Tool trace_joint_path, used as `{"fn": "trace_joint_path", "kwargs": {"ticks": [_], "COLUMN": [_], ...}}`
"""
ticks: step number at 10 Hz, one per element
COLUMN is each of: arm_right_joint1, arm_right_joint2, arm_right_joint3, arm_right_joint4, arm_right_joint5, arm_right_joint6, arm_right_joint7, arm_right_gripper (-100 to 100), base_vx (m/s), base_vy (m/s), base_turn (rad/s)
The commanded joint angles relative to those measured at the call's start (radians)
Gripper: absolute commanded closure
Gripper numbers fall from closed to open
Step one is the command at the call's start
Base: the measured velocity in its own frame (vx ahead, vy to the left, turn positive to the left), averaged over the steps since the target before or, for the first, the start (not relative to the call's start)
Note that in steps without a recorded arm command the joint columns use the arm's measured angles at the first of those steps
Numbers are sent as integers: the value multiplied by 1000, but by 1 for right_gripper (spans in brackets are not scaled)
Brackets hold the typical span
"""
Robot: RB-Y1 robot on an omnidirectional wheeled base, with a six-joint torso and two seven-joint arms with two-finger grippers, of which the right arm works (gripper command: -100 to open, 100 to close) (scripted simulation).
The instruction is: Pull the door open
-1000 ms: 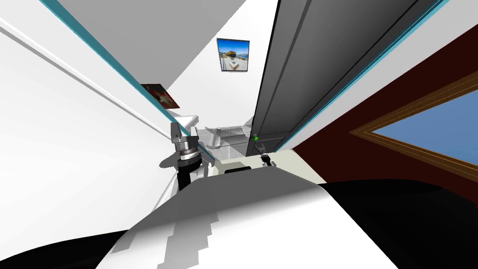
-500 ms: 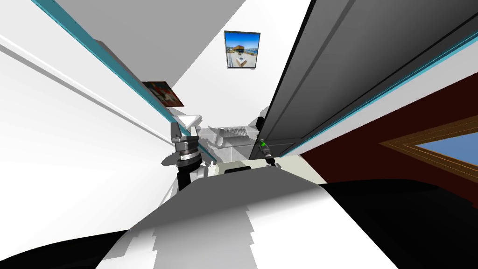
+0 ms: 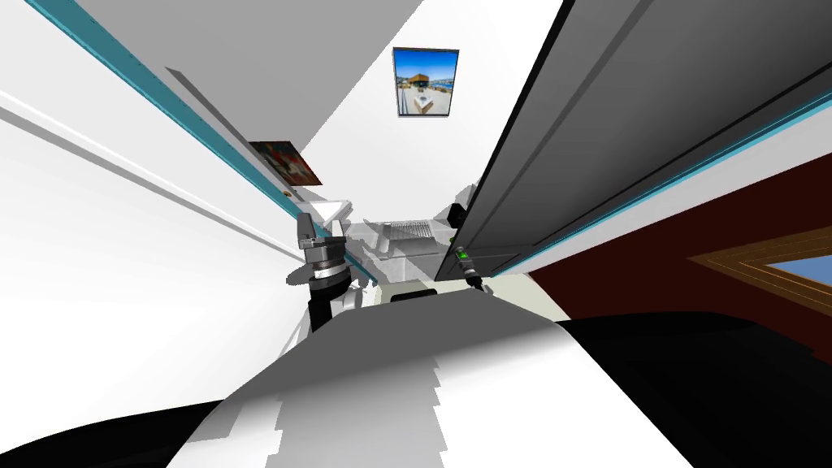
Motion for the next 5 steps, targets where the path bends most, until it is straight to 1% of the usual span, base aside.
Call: {"fn": "trace_joint_path", "kwargs": {"ticks": [1, 4, 5], "arm_right_joint1": [1, 1, 1], "arm_right_joint2": [4, 4, 0], "arm_right_joint3": [3, 3, 4], "arm_right_joint4": [2, 2, 4], "arm_right_joint5": [1, 1, -10], "arm_right_joint6": [-1, -1, 2], "arm_right_joint7": [0, 0, -27], "arm_right_gripper": [100, 100, 100], "base_vx": [-22, -7, -29], "base_vy": [-3, 0, -19], "base_turn": [15, -1, 76]}}
